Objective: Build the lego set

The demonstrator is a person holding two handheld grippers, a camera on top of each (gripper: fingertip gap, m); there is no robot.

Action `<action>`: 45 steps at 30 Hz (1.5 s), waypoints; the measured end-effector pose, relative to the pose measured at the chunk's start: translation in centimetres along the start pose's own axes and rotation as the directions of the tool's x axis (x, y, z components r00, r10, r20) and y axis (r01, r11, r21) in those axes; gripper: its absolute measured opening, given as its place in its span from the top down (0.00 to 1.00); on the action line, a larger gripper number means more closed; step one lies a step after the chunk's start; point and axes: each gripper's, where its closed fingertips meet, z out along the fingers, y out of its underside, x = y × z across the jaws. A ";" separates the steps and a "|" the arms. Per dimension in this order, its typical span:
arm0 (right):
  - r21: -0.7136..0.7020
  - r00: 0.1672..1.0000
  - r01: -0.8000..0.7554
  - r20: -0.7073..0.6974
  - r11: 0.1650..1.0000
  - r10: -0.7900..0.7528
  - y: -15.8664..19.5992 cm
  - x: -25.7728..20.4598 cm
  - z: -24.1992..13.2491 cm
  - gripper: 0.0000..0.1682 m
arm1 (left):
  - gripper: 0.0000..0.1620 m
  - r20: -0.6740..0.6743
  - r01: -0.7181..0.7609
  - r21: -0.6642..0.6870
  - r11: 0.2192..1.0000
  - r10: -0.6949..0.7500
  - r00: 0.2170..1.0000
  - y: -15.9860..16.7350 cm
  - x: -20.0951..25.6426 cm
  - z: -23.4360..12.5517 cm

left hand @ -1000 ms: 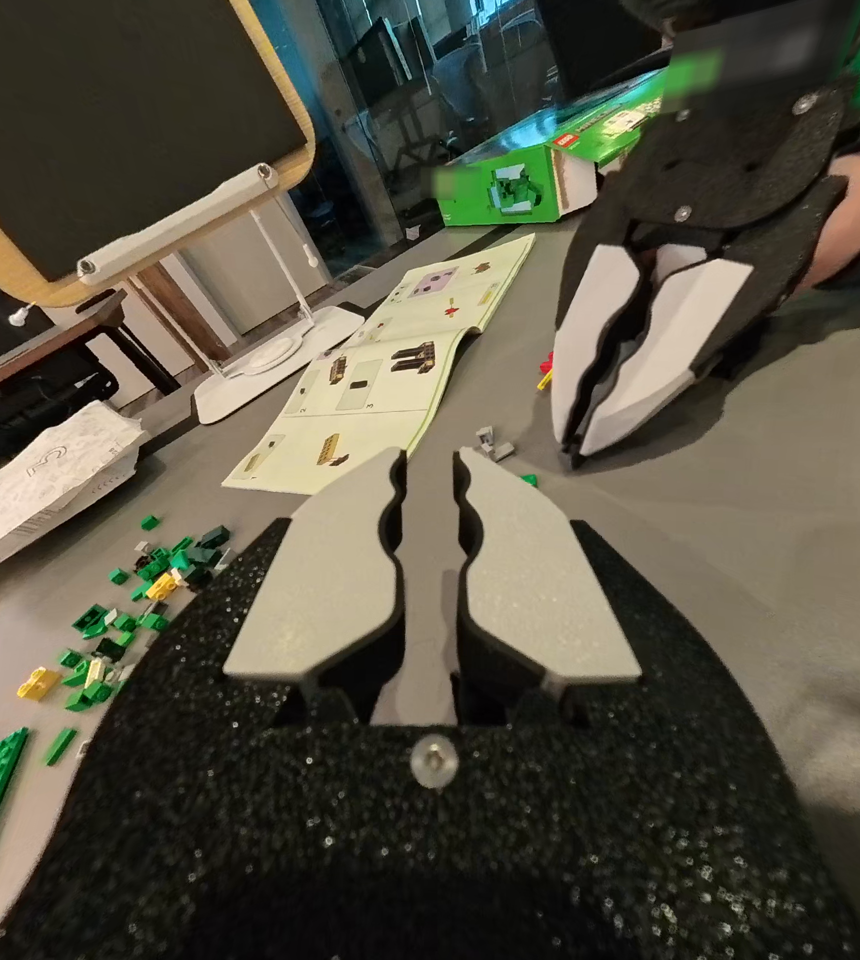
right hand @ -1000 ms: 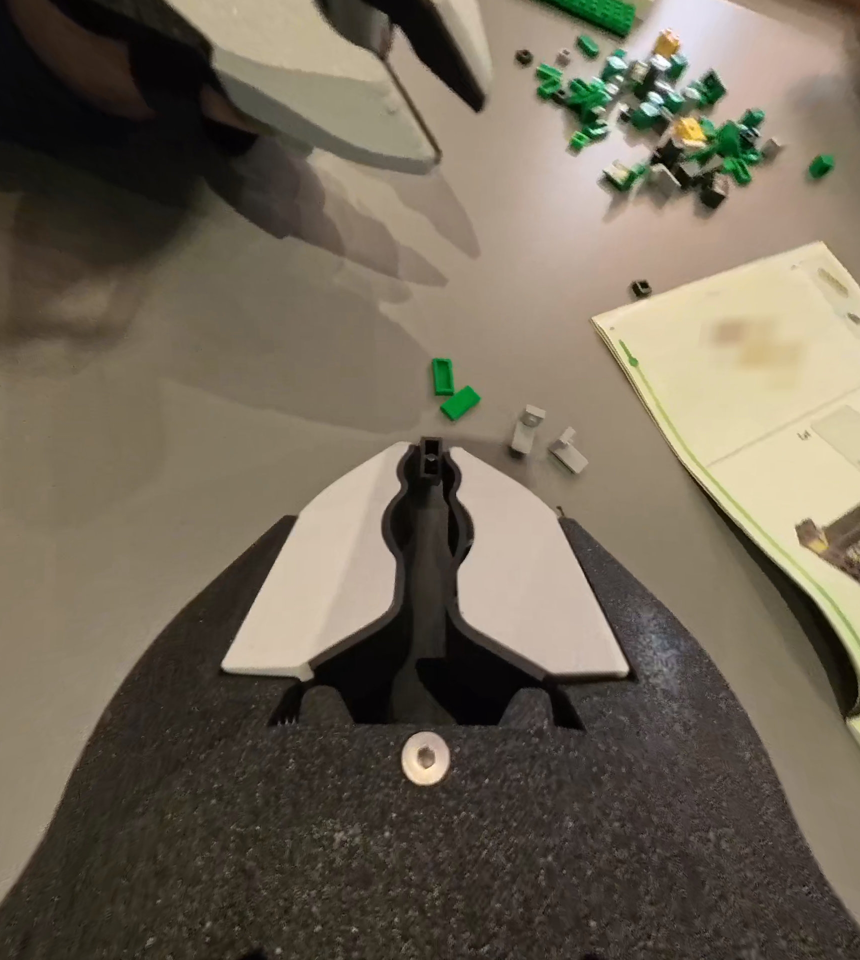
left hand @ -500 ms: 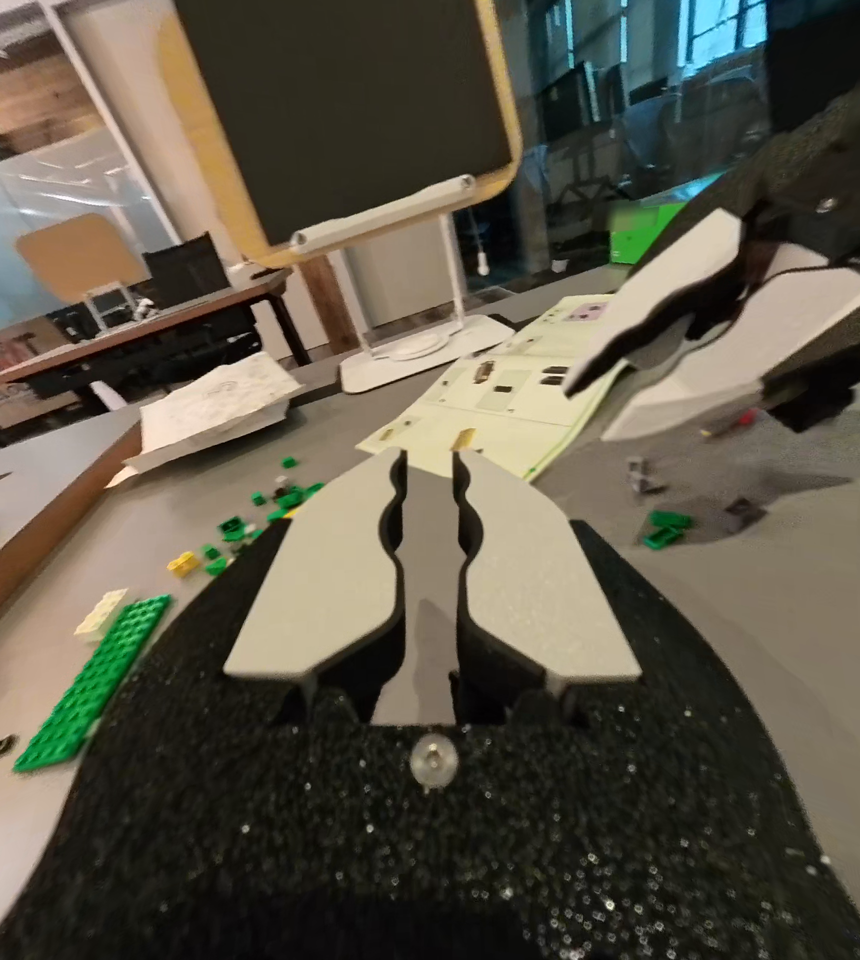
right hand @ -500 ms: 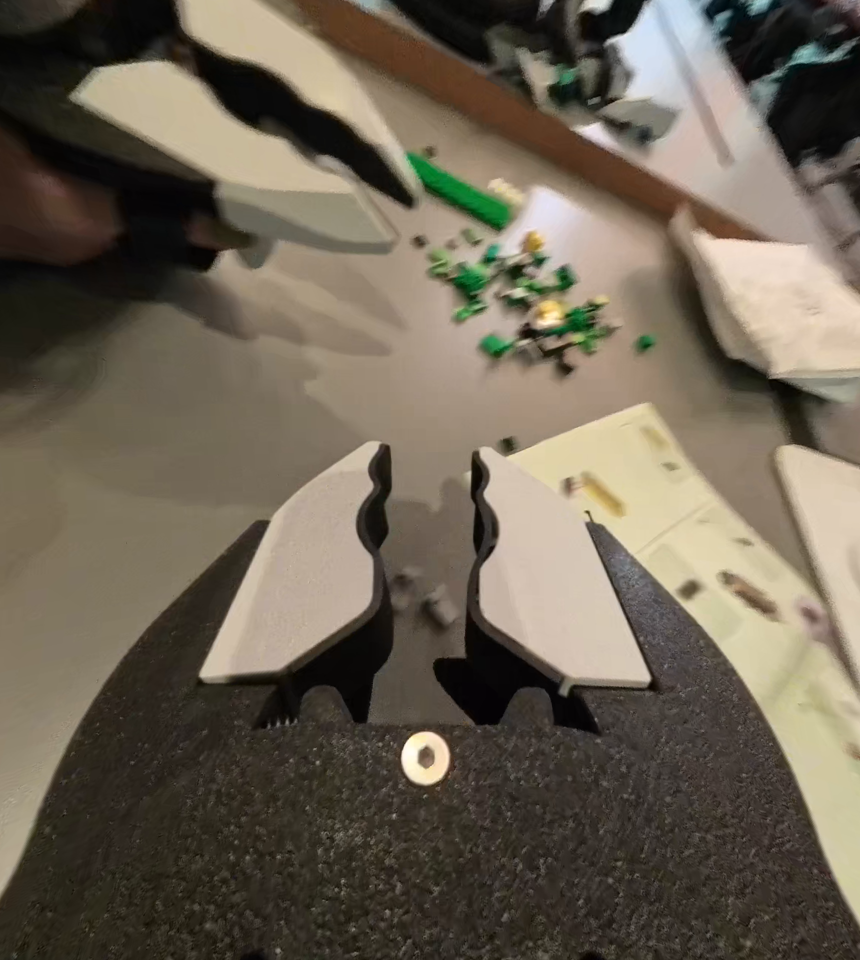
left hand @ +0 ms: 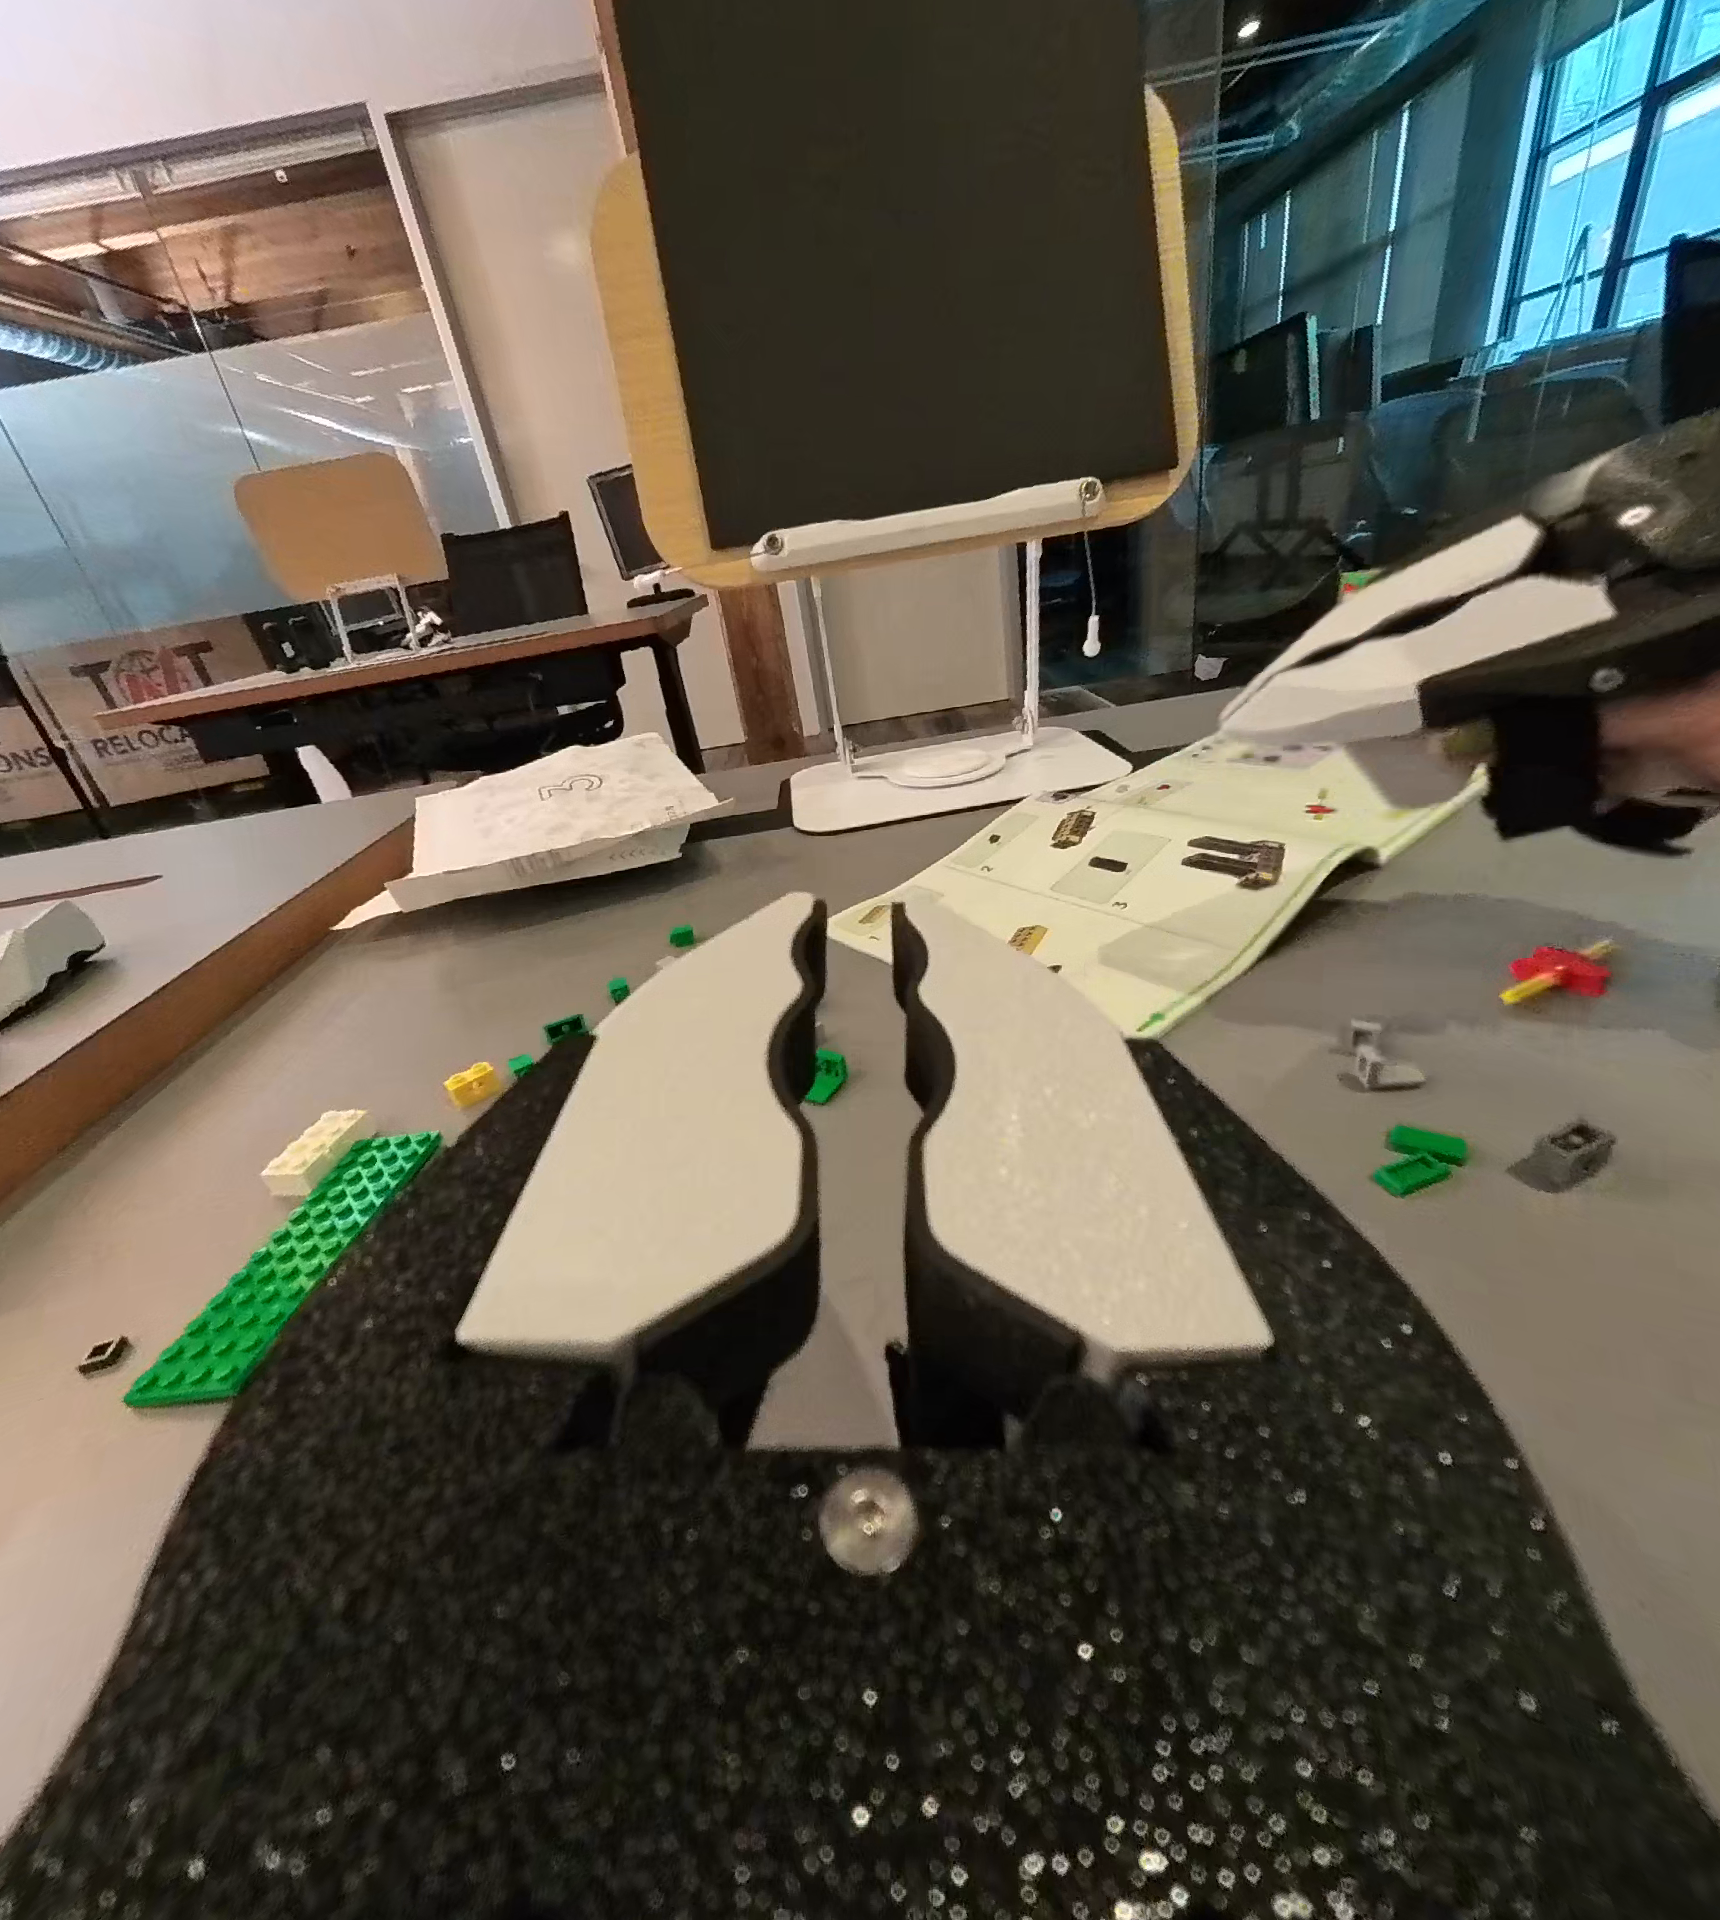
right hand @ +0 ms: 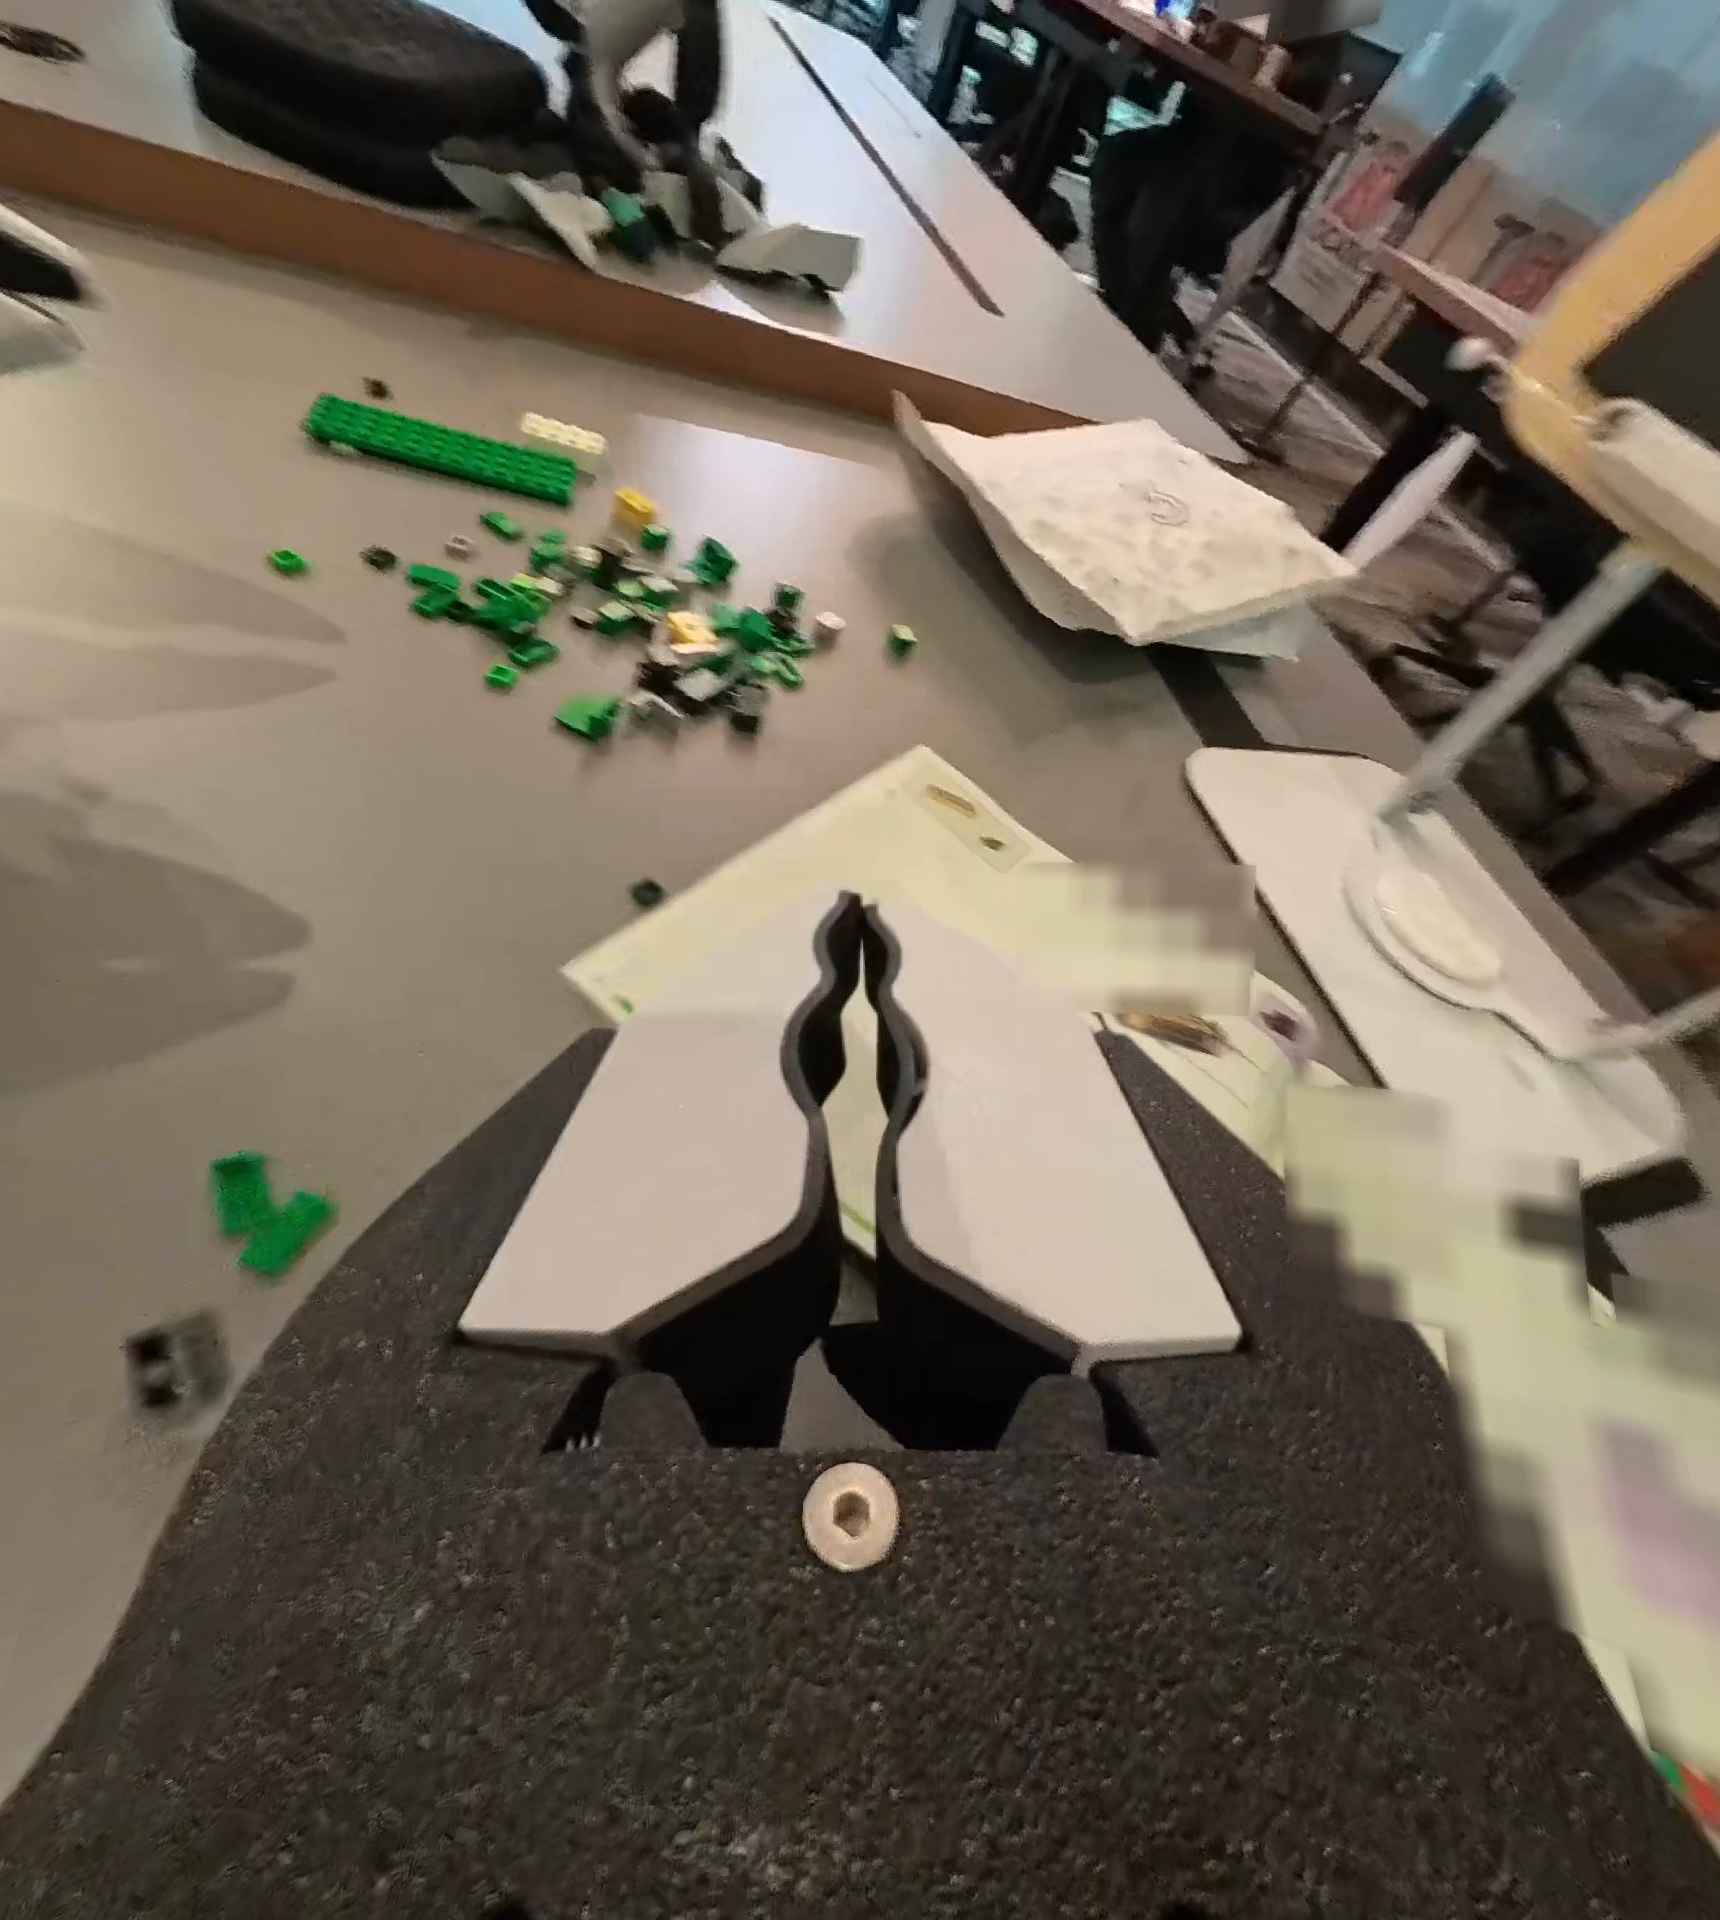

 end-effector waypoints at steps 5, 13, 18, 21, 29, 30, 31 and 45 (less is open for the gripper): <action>0.045 0.992 -0.077 -0.099 0.996 0.081 0.9 5.1 -3.1 1.00 | 0.93 -0.010 -0.004 0.001 1.000 0.004 1.000 0.0 0.2 0.0; 0.089 0.909 -0.405 0.145 0.910 0.390 2.4 0.0 -5.9 0.92 | 0.95 -0.062 -0.084 -0.039 0.996 0.081 0.995 0.5 1.6 0.5; -0.133 0.947 -0.218 0.211 0.967 0.242 5.4 -8.2 -6.6 0.92 | 0.95 -0.091 -0.131 -0.058 0.990 0.126 0.988 0.9 2.5 0.7; -0.197 0.967 -0.080 0.223 0.977 0.124 6.3 -10.5 -6.5 0.92 | 0.95 -0.114 -0.136 -0.054 0.989 0.129 0.985 0.9 3.0 0.7; -0.219 0.974 -0.023 0.217 0.975 0.072 6.6 -9.6 -5.1 0.94 | 0.95 -0.169 -0.162 -0.057 0.985 0.151 0.974 1.1 4.1 0.9; -0.234 0.964 -0.034 0.250 0.972 0.094 6.8 -9.6 -4.9 0.94 | 0.95 -0.175 -0.166 -0.058 0.984 0.153 0.972 1.1 4.2 1.0; -0.260 0.953 -0.040 0.281 0.965 0.115 7.0 -9.5 -4.6 0.94 | 0.95 -0.183 -0.170 -0.059 0.984 0.157 0.971 1.1 4.3 1.0; -0.228 0.850 0.032 0.518 0.973 0.093 6.9 -12.0 -5.6 0.90 | 0.95 -0.226 -0.191 -0.062 0.980 0.172 0.959 1.3 5.1 1.0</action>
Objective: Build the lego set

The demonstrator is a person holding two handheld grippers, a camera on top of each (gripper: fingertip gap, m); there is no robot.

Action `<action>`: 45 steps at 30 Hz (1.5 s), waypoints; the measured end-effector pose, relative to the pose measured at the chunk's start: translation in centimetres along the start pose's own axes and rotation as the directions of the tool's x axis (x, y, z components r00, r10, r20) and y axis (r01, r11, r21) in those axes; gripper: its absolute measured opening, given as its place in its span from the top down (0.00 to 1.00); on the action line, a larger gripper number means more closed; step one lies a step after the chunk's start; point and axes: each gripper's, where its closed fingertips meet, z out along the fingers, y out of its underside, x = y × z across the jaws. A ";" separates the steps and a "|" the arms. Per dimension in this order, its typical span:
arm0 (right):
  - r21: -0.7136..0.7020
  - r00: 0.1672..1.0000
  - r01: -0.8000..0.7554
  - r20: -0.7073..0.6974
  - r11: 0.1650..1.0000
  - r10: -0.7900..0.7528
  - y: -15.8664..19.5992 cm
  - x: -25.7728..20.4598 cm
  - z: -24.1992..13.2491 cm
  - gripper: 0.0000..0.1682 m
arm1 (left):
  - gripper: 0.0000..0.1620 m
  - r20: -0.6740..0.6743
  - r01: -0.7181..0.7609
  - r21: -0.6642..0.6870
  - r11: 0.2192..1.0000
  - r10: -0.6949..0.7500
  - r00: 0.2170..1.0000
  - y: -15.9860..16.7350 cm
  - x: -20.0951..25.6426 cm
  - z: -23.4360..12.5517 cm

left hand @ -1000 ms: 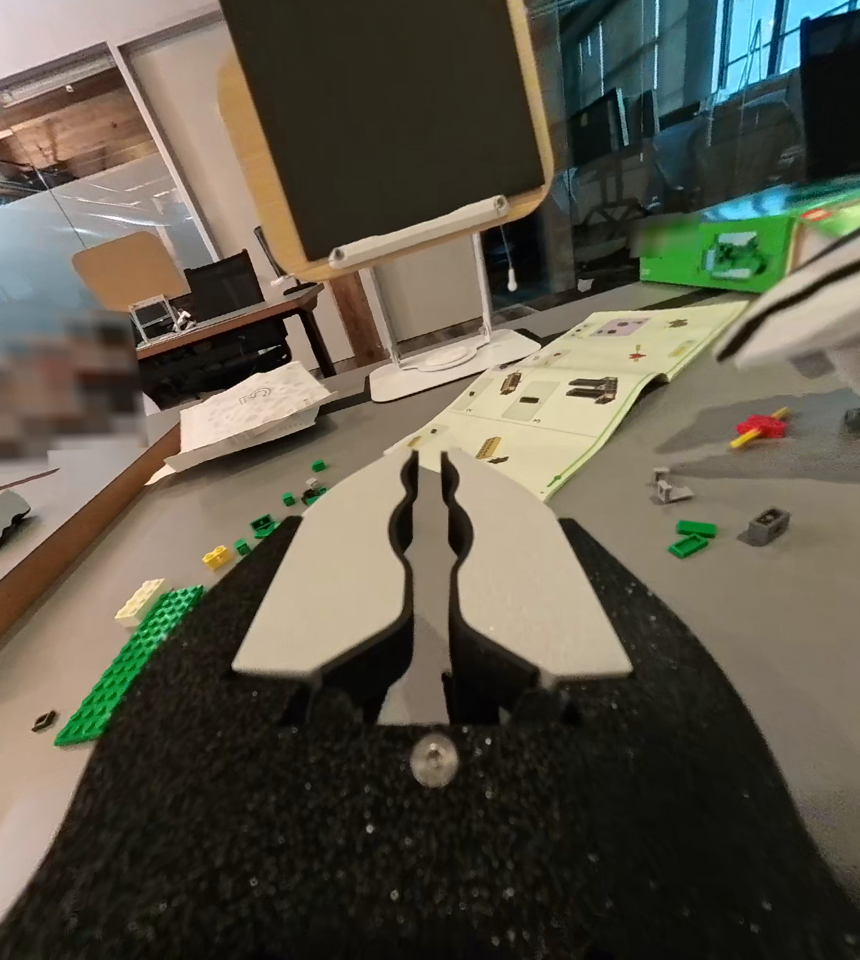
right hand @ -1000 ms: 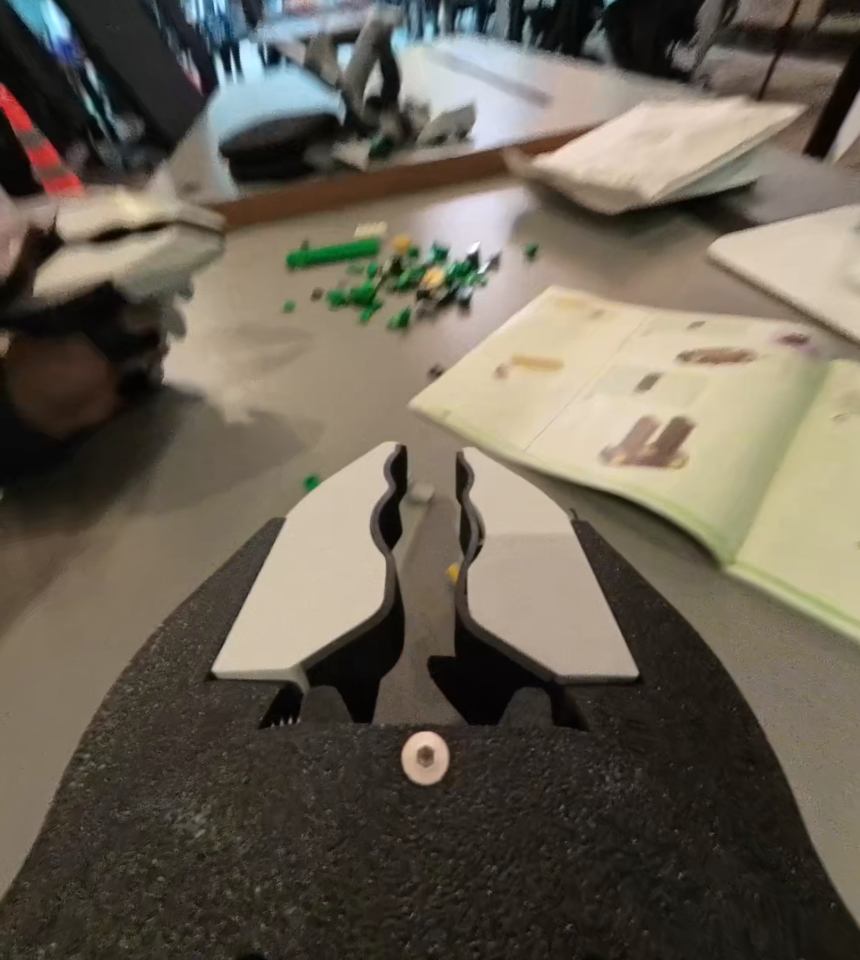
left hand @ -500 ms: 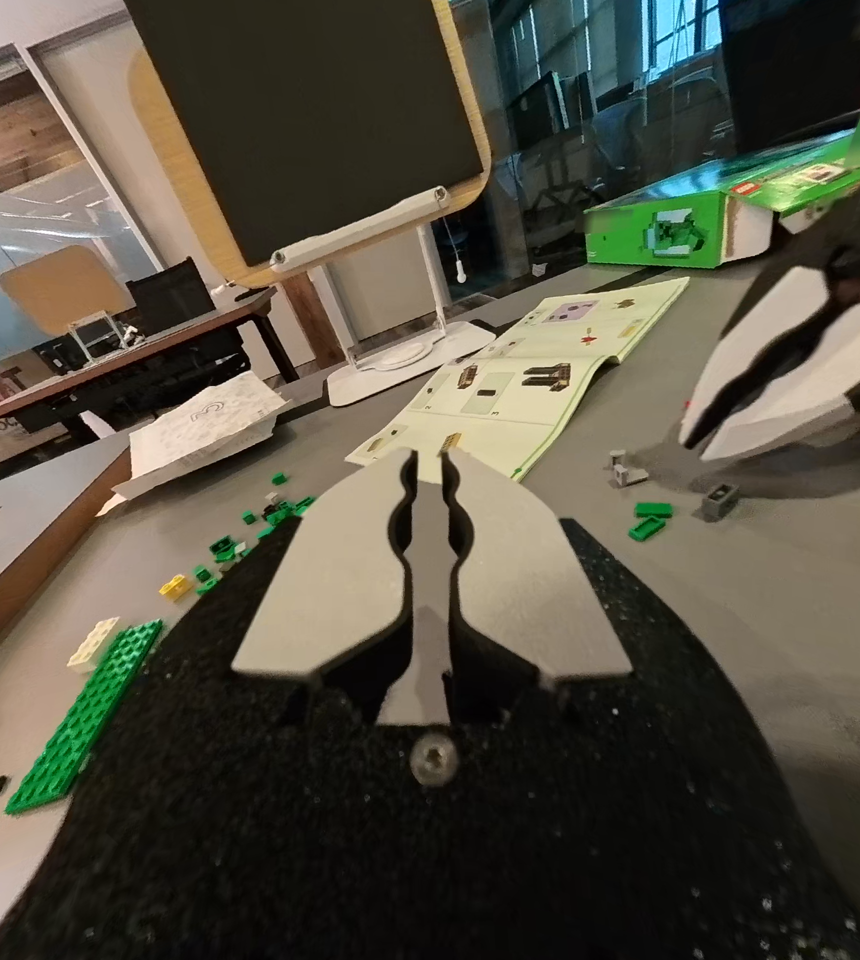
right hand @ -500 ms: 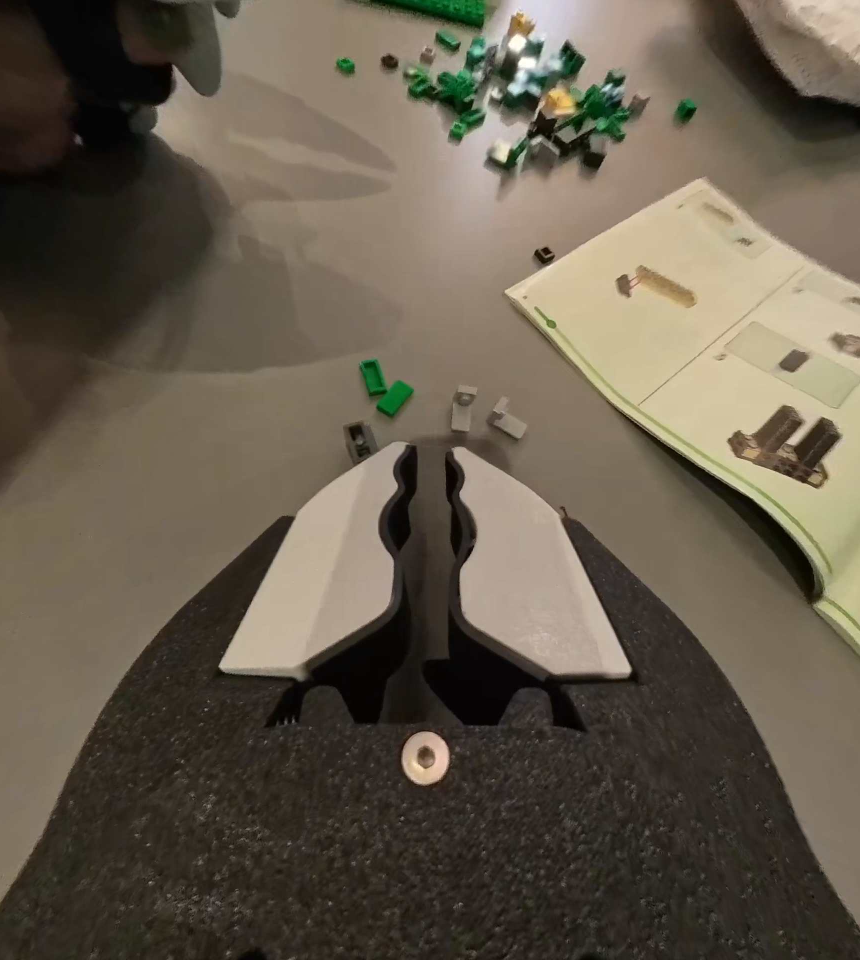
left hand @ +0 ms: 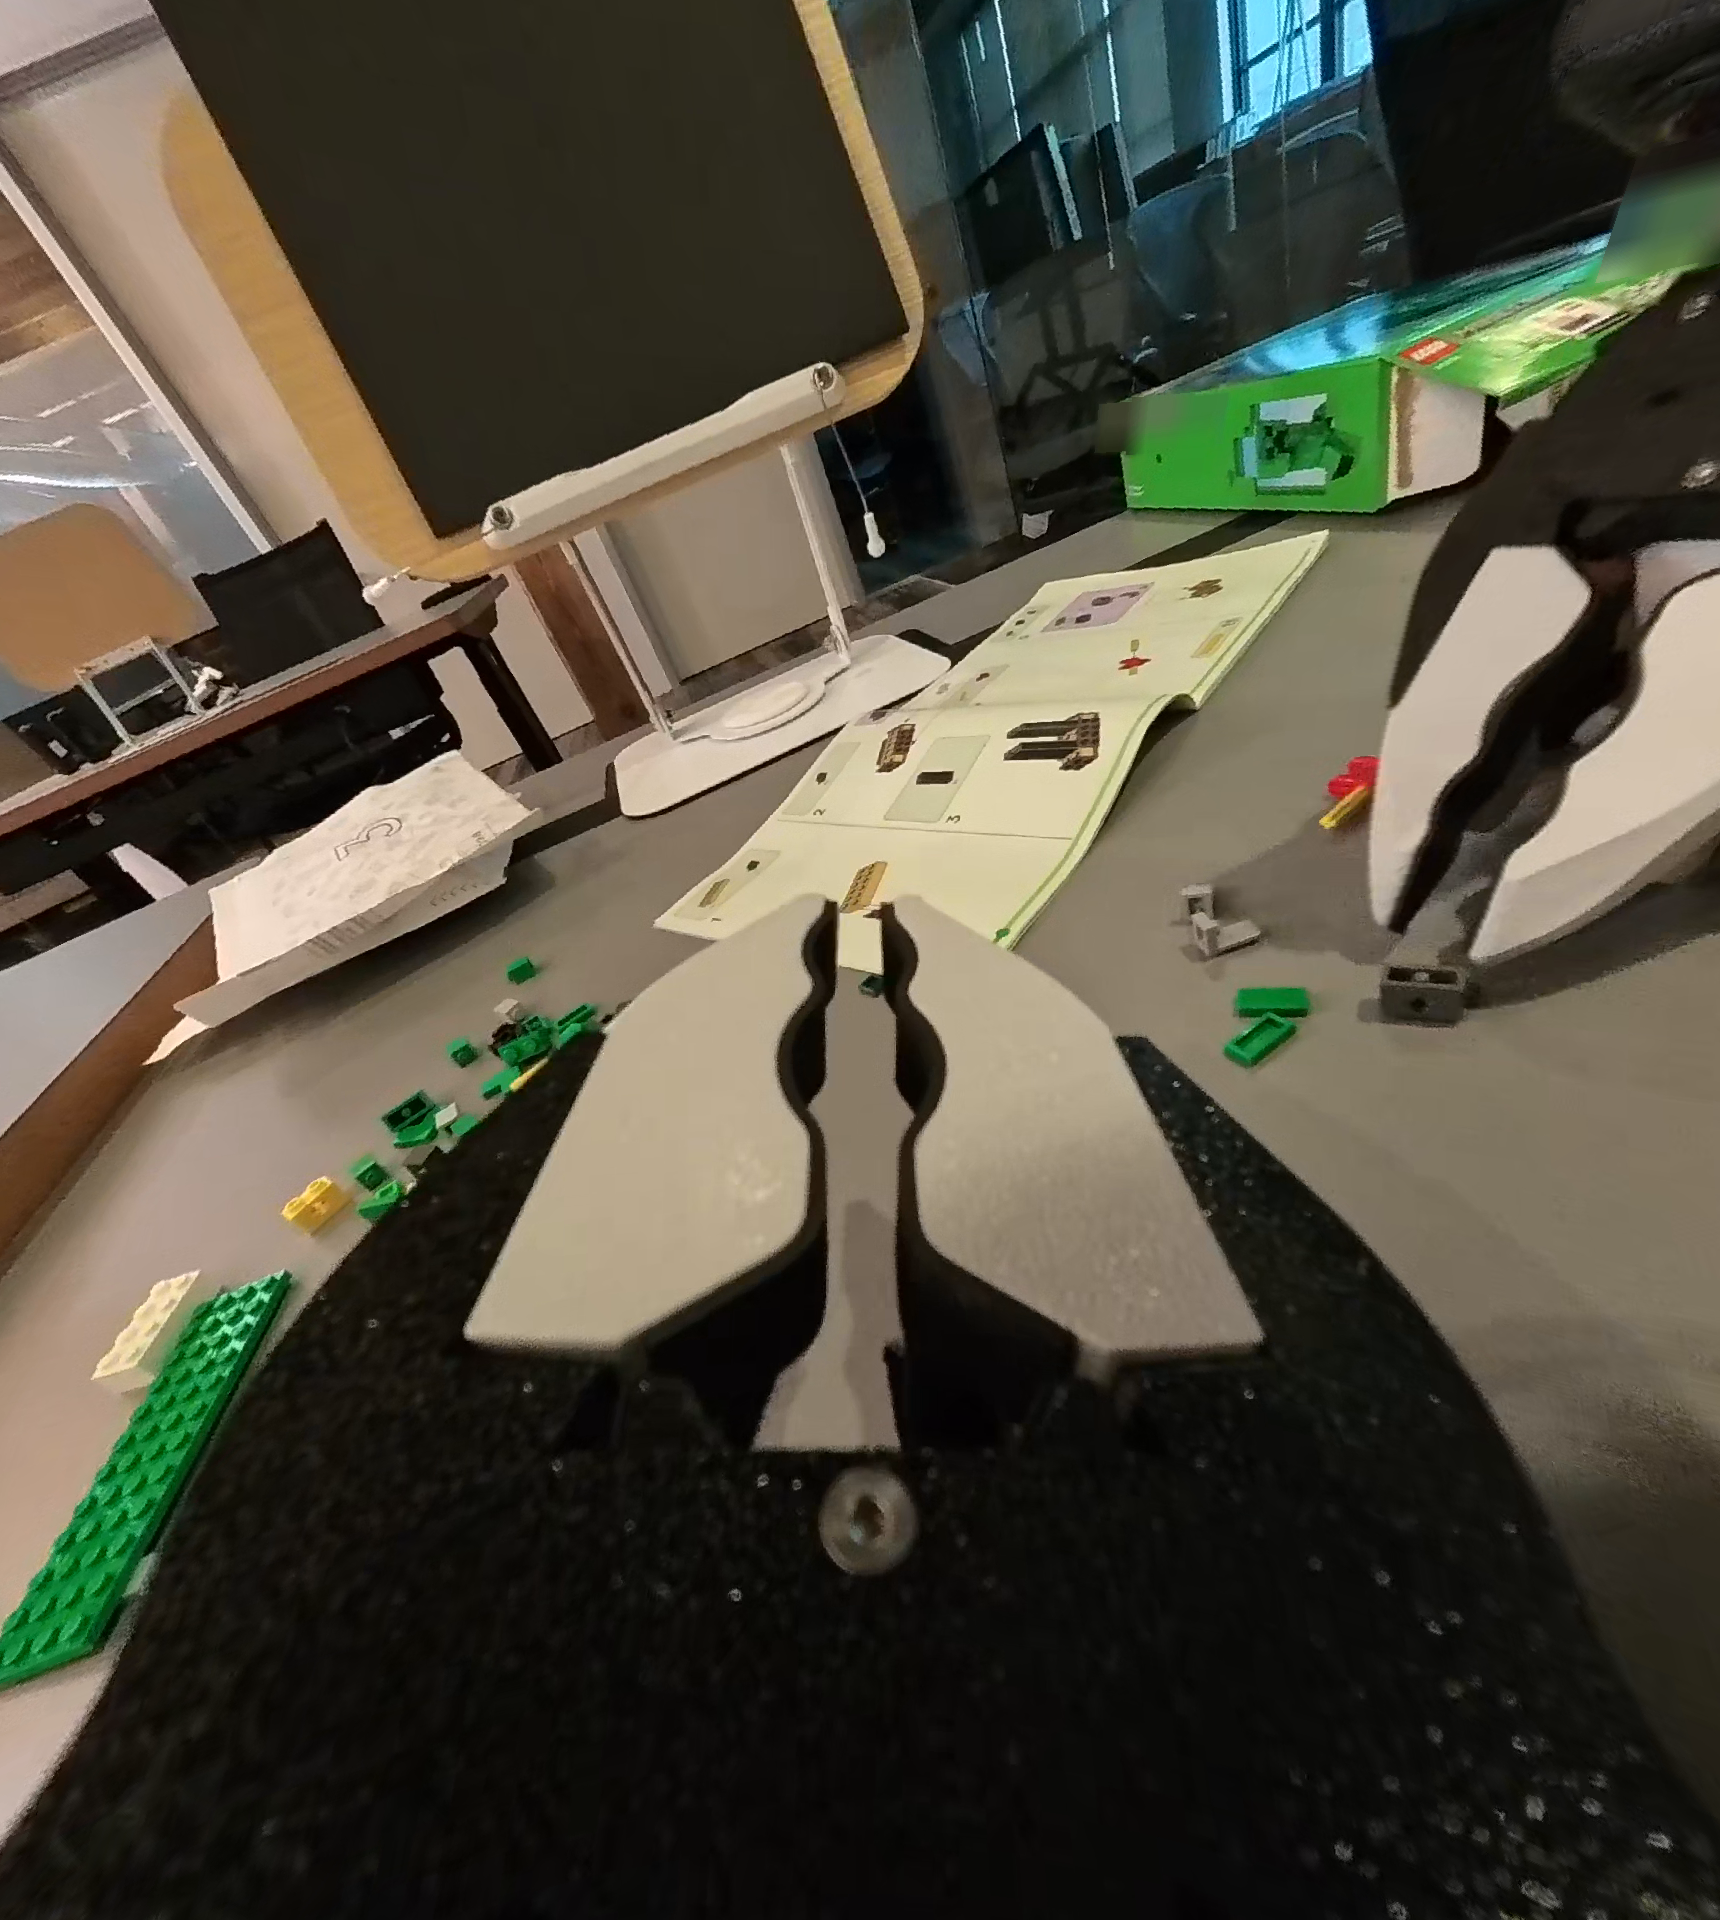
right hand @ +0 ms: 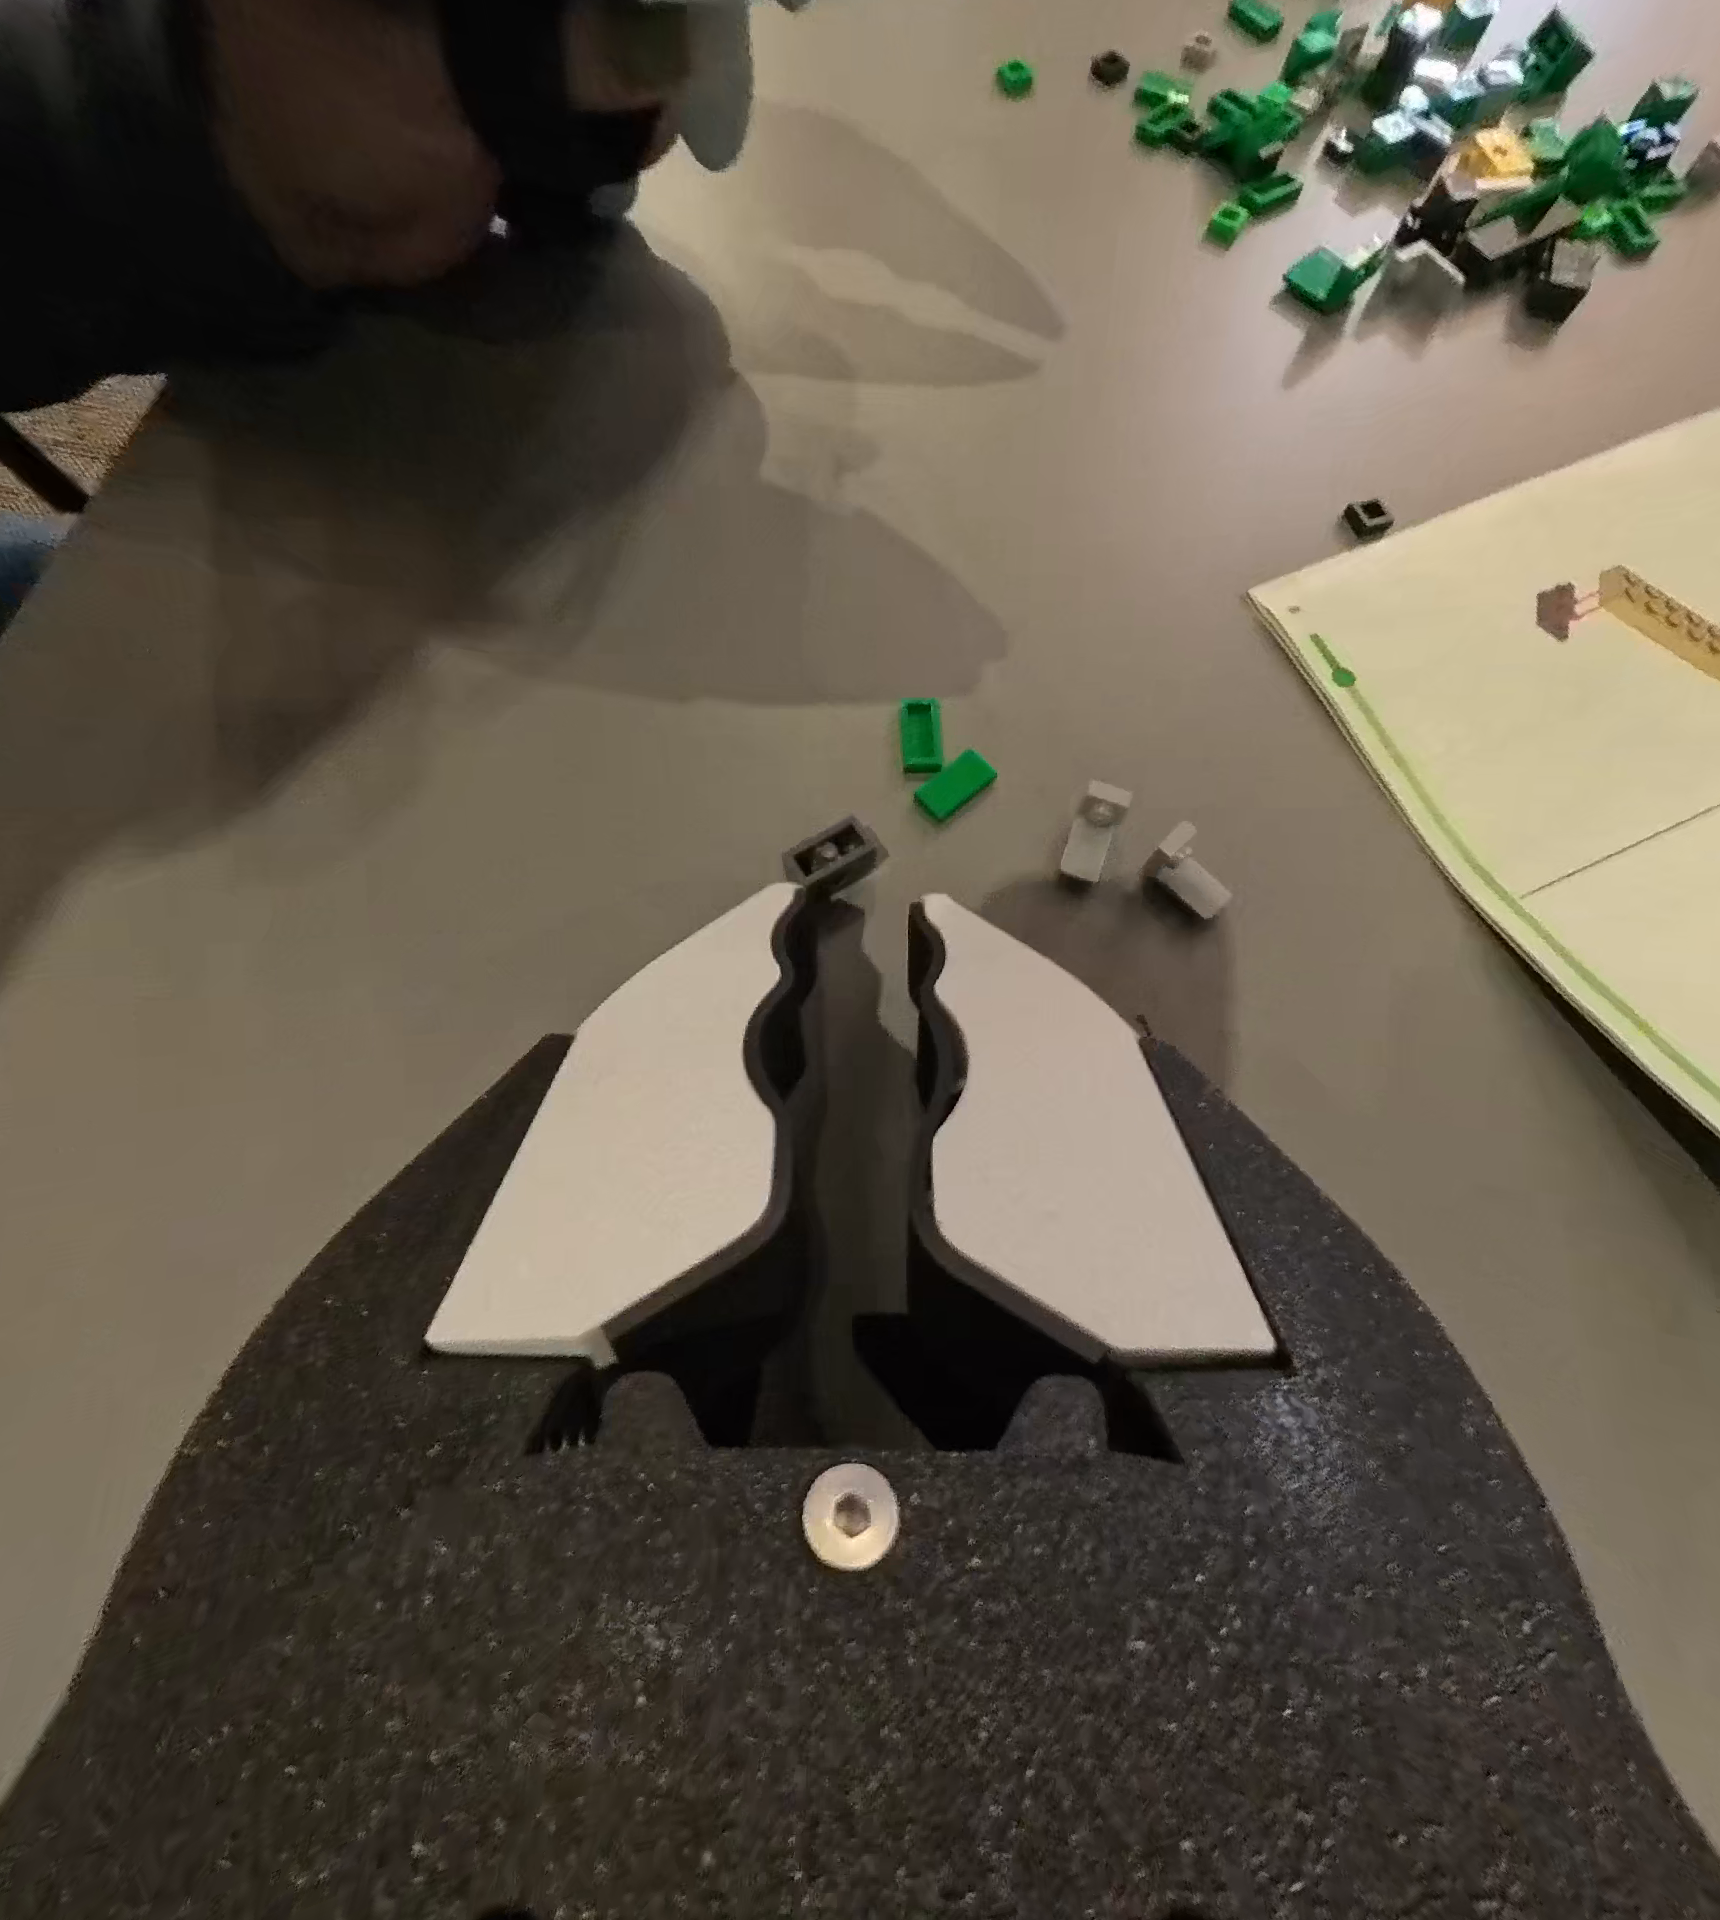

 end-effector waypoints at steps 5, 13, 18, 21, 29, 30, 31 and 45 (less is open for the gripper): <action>-0.007 0.999 0.034 -0.036 0.999 -0.034 0.0 0.2 0.2 0.91 | 0.95 -0.004 -0.003 -0.002 1.000 0.003 1.000 0.0 0.1 0.0; 0.032 0.989 0.097 -0.112 0.995 -0.093 -0.5 0.5 -0.2 0.94 | 0.96 -0.010 -0.010 -0.006 1.000 0.010 1.000 0.1 0.2 0.0; 0.058 0.990 0.136 -0.057 0.989 -0.133 -0.7 -1.2 -0.4 0.88 | 0.96 -0.010 -0.004 -0.004 1.000 0.004 1.000 0.1 0.2 0.0; 0.029 0.989 0.143 -0.038 0.989 -0.141 -0.4 -1.6 -0.1 0.86 | 0.96 -0.014 -0.010 -0.010 1.000 0.010 1.000 0.1 0.3 0.1; 0.010 0.989 0.134 -0.071 0.991 -0.133 -0.3 -1.1 0.1 0.87 | 0.96 -0.016 -0.009 -0.009 1.000 0.009 1.000 0.1 0.3 0.1; 0.013 0.988 0.132 -0.079 0.991 -0.131 -0.3 -0.9 0.1 0.87 | 0.96 -0.015 -0.009 -0.008 1.000 0.009 1.000 0.1 0.3 0.1; 0.015 0.988 0.130 -0.087 0.991 -0.128 -0.4 -0.8 0.1 0.87 | 0.96 -0.015 -0.009 -0.008 1.000 0.008 1.000 0.1 0.3 0.1; 0.079 0.977 0.106 -0.193 0.991 -0.089 -0.8 1.2 -1.4 0.90 | 0.96 -0.017 -0.009 -0.014 1.000 0.009 1.000 0.2 0.2 0.2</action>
